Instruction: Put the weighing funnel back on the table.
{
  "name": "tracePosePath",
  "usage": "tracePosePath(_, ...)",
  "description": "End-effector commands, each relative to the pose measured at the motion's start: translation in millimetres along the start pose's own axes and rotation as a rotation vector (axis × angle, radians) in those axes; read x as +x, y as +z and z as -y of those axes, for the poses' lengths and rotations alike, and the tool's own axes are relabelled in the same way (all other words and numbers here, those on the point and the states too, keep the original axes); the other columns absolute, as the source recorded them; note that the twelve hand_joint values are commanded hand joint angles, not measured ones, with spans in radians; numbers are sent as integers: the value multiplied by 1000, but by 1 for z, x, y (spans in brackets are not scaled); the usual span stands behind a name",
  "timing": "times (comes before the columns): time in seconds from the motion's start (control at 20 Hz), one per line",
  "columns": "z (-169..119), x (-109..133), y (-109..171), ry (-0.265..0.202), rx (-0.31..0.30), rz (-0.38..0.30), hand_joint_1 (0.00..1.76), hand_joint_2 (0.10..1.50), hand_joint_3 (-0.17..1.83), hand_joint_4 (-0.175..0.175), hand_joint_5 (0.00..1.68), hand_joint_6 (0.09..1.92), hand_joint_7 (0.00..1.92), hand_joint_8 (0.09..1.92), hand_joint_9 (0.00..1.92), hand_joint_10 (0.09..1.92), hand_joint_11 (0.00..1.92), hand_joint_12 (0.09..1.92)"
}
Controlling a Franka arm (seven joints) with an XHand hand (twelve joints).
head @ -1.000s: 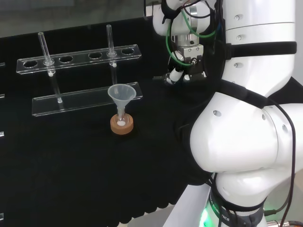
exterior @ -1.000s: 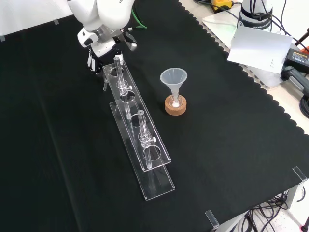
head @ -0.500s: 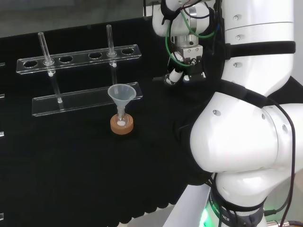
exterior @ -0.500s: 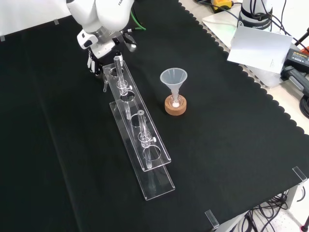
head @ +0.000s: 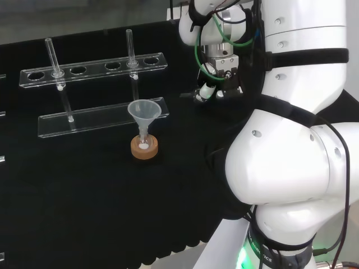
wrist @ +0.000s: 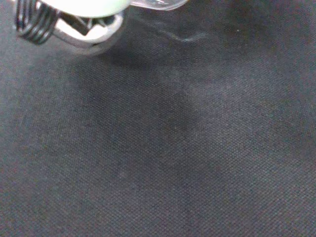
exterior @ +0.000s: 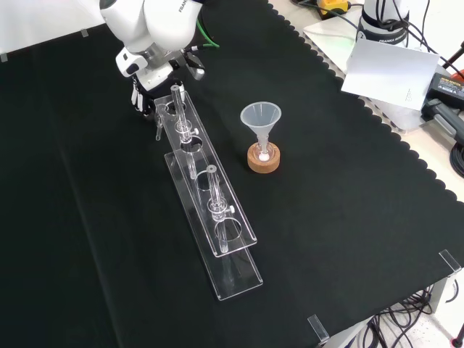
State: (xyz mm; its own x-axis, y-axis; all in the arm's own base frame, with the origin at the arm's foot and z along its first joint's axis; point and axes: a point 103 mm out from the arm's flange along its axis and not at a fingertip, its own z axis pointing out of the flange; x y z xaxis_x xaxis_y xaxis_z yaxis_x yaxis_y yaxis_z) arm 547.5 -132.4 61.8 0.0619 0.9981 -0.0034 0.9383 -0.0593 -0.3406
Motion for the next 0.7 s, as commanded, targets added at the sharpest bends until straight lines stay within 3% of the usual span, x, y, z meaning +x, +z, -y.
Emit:
tracePosePath(0.05,1,2,2,0,-2,6,1109,678,639,175,1247,713,754,621,1228,96,1028,909)
tracePosePath(0.2,3,3,3,-8,-3,12,1100,734,543,175,1227,710,750,629,1231,90,1027,915)
tracePosePath(0.4,5,3,4,-23,0,10,1066,913,247,175,1143,767,692,648,1168,87,964,950)
tracePosePath(0.55,7,4,4,-40,0,17,917,889,133,83,976,646,573,662,1064,87,806,1046)
tracePosePath(0.7,10,5,3,-48,3,30,875,858,140,52,845,599,484,665,986,87,671,1133)
